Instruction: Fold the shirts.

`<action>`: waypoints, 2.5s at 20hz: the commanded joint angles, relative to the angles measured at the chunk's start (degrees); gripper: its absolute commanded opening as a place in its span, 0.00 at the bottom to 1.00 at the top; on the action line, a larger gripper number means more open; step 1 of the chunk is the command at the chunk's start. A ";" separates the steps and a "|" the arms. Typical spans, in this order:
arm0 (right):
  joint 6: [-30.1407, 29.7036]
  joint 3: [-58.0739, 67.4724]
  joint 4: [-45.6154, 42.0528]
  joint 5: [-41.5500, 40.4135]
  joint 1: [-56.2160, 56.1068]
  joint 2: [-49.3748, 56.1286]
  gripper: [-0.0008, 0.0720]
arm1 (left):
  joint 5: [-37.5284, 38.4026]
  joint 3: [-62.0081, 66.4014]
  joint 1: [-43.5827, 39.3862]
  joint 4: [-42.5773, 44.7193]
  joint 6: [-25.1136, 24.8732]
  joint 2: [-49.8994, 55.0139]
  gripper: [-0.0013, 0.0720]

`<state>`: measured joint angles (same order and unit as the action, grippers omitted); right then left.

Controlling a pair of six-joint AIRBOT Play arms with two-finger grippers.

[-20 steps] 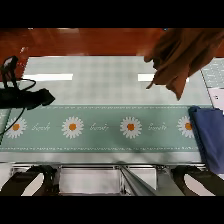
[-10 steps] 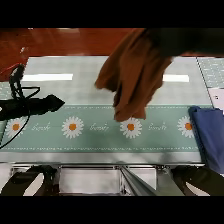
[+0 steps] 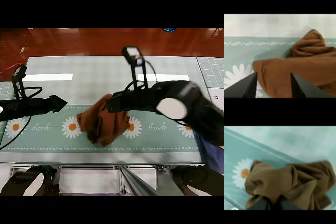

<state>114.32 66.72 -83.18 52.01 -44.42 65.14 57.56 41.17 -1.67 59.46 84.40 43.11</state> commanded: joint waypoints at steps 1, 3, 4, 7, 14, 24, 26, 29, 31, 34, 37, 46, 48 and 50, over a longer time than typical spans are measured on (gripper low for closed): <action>7.10 -3.39 -2.56 3.52 1.70 5.55 0.58 | -0.61 0.00 -1.55 0.07 -3.04 0.46 0.71; 4.92 -2.78 -3.80 8.39 5.90 4.42 0.58 | -3.26 0.57 1.40 4.02 -4.11 0.50 0.71; 4.09 -2.49 -5.75 11.78 9.05 2.05 0.58 | -3.32 1.22 5.22 5.11 -3.54 0.50 0.71; 4.26 -3.82 -17.66 21.09 17.84 -8.28 0.58 | -0.04 0.83 16.65 3.98 -3.50 1.22 0.71; 9.60 -40.26 -1.92 8.31 28.28 -30.29 0.58 | 6.75 -11.74 9.25 -18.08 -14.10 15.87 0.71; 4.09 -46.90 14.21 3.89 28.17 -33.22 0.57 | -4.44 -7.41 -5.84 -33.20 -20.13 33.79 0.26; -0.22 -48.46 19.56 3.74 28.17 -33.16 0.57 | -4.50 -4.68 -5.81 -33.33 -22.45 33.94 0.05; -3.21 -51.36 28.15 1.55 28.13 -31.74 0.57 | -4.52 -1.42 -5.73 -33.33 -22.45 33.94 0.05; -6.19 -51.56 34.03 -3.13 25.55 -28.17 0.57 | -4.52 -0.68 -5.73 -33.33 -22.45 33.94 0.05; -7.15 -51.54 40.44 -14.60 16.81 -19.69 0.57 | -4.44 -0.70 -5.73 -33.33 -22.43 34.03 0.05; -10.14 -50.69 47.41 -23.69 10.51 -12.17 0.57 | -4.11 -0.70 -5.73 -33.33 -22.43 34.03 0.05; -16.55 -37.90 47.67 -26.01 9.44 2.38 0.17 | -4.04 -0.68 -5.68 -33.33 -22.43 34.03 0.05; -22.56 -34.47 47.32 -21.90 10.05 2.14 0.05 | -3.52 -0.35 -4.42 -33.38 -22.40 33.77 0.05; -24.13 -28.94 42.36 -13.79 13.33 -0.83 0.05 | -0.11 2.40 -0.26 -33.62 -22.40 32.65 0.05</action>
<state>94.85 31.90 -36.88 30.48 -33.43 65.39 54.48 41.56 -5.15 26.13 61.98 76.64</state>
